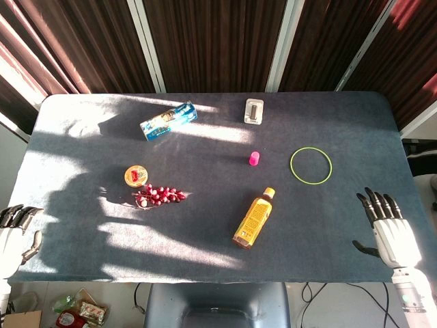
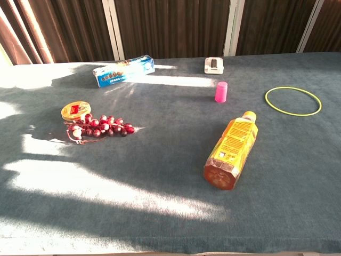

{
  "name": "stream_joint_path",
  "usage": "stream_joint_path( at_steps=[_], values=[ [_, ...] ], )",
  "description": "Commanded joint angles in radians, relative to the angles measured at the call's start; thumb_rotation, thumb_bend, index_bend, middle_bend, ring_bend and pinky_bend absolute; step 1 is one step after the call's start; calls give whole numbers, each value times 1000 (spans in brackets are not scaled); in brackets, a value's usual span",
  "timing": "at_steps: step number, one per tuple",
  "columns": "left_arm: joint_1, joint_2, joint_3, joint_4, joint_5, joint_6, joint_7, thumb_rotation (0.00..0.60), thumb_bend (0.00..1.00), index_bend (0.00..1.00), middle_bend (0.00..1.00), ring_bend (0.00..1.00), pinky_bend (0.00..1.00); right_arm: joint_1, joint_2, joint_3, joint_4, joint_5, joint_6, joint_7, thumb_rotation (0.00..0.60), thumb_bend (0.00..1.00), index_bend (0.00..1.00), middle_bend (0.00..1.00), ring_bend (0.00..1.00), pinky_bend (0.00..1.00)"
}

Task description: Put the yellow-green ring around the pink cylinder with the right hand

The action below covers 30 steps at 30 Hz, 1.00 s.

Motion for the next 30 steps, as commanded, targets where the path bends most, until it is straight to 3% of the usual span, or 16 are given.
stream_joint_path(
  at_steps=[1,7,10,12,13,17,20,26,30],
  values=[
    [-1,6,3,-11,-7,-11,-3,600,494,280,251,159,182,3,2,-2,2,-4,-3,0,600,130,110,0,73,152],
    [-10,8,6,-8,3,-24,-18,600,493,281,251,159,182,12,5,-9,10,-31,-3,43,600,130,107,0,77,152],
    [-16,9,8,-3,6,-36,-40,600,495,281,251,159,182,13,2,-14,25,-54,9,76,600,130,105,19,142,152],
    [-19,13,8,-5,3,-45,-49,600,495,281,251,159,182,13,-3,-13,38,-65,22,80,600,130,111,112,234,188],
    [-20,14,7,-6,2,-46,-54,600,495,281,251,159,182,14,-10,-8,50,-70,34,76,600,131,124,192,317,261],
    [-24,17,11,-4,11,-50,-68,600,497,281,251,159,183,27,-17,16,67,-59,39,82,600,133,283,488,686,768],
    [-27,14,8,-2,8,-52,-71,600,495,281,251,159,183,67,9,22,102,-84,2,137,600,161,447,678,859,967],
    [-33,13,8,-3,3,-65,-72,600,493,281,251,159,184,146,14,38,190,-57,-120,207,600,319,545,807,982,1000],
    [-36,11,8,-6,1,-69,-69,600,493,281,251,159,185,195,-8,49,254,-10,-217,265,600,364,551,825,998,1000]
  ],
)
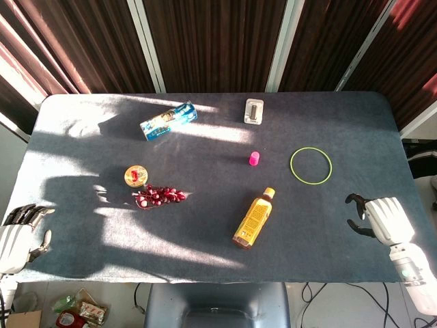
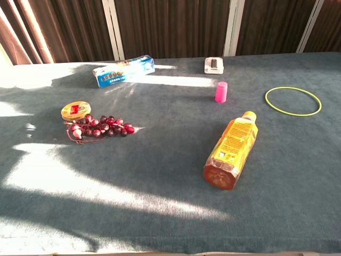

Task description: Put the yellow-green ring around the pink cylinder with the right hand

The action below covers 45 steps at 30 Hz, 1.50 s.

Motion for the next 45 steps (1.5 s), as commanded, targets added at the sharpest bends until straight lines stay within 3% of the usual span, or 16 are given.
stream_joint_path(
  at_steps=[1,8,18,34,45],
  values=[
    [-1,0,0,-1,-1,-2,0,600,493,281,251,159,185,61,-29,17,79,56,-102,58,600,366,552,827,1000,1000],
    [-2,2,0,-5,-4,-3,-8,600,491,281,251,159,186,138,-137,30,230,89,-202,94,600,449,560,837,1000,1000],
    [2,-3,-1,-1,-3,12,10,600,491,281,253,160,188,206,-282,50,414,127,-260,141,600,472,529,837,1000,1000],
    [-8,-7,9,-14,0,-12,48,600,490,281,255,159,188,272,-383,62,592,192,-394,212,600,466,504,837,1000,1000],
    [-8,-3,12,-14,3,-10,36,600,490,281,257,160,189,293,-439,55,670,191,-410,243,600,432,472,837,1000,1000]
  ],
)
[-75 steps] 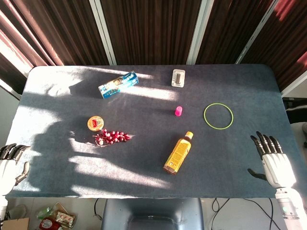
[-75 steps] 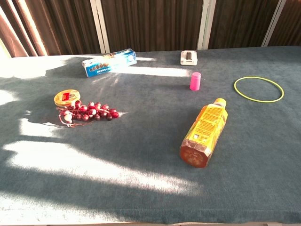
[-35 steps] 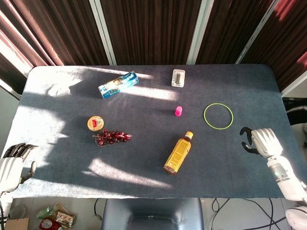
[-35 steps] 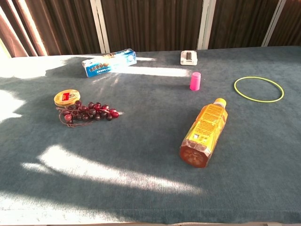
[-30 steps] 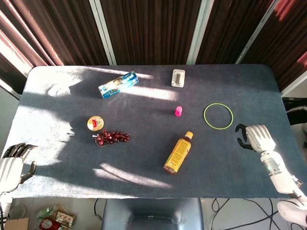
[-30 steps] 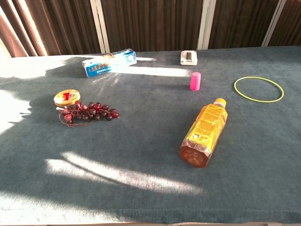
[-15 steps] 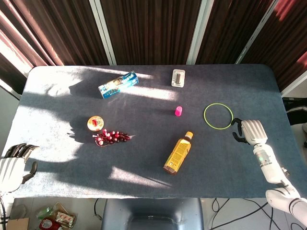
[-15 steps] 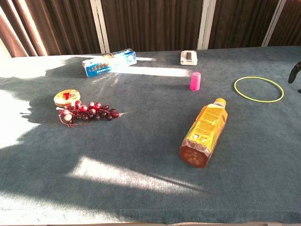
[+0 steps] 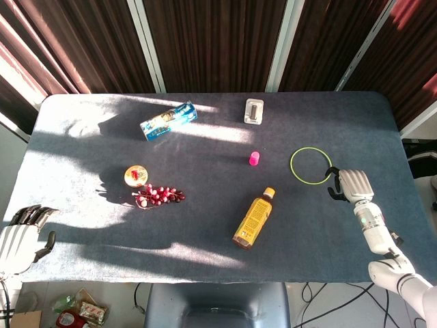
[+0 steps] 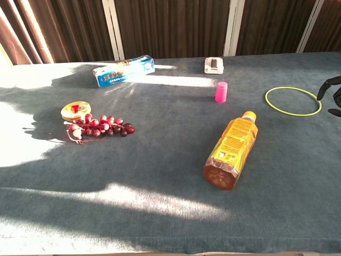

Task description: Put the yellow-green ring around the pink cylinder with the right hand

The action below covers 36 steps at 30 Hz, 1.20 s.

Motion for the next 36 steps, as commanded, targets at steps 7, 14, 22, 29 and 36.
stream_joint_path(
  at_steps=[7,14,22,29,36],
  values=[
    [-2,2,5,-1,6,-4,-4,600,490,281,258,161,189,2,-2,-9,0,-5,2,19,600,350,491,839,1000,1000],
    [-5,2,9,-2,10,-10,-2,600,490,281,260,162,189,23,-30,-8,41,2,-30,12,600,351,540,842,1000,1000],
    [-4,3,10,-3,10,-8,-4,600,490,281,262,164,190,39,-58,-10,83,-2,-46,35,600,361,552,843,1000,1000],
    [-4,2,12,-2,15,-6,-5,600,490,281,264,164,190,61,-81,-7,128,2,-85,66,600,365,561,852,1000,1000],
    [-3,3,14,-2,17,-4,-6,600,489,281,264,164,191,76,-113,-7,188,-3,-93,95,600,364,573,876,1000,1000]
  ],
)
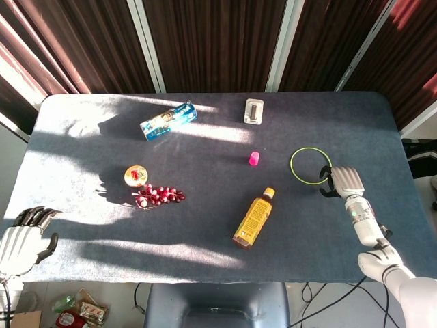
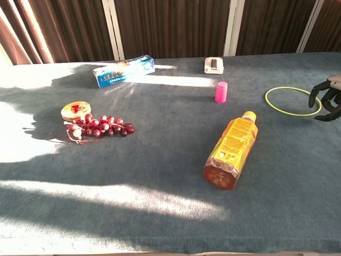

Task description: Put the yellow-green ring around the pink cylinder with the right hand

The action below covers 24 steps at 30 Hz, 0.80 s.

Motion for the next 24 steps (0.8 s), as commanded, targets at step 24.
stream_joint_path(
  at_steps=[24],
  values=[
    [1,3,2,1,3,3,-8,600,489,281,264,164,190,38,-92,-11,153,-16,-55,70,600,436,602,888,1000,1000]
  ],
)
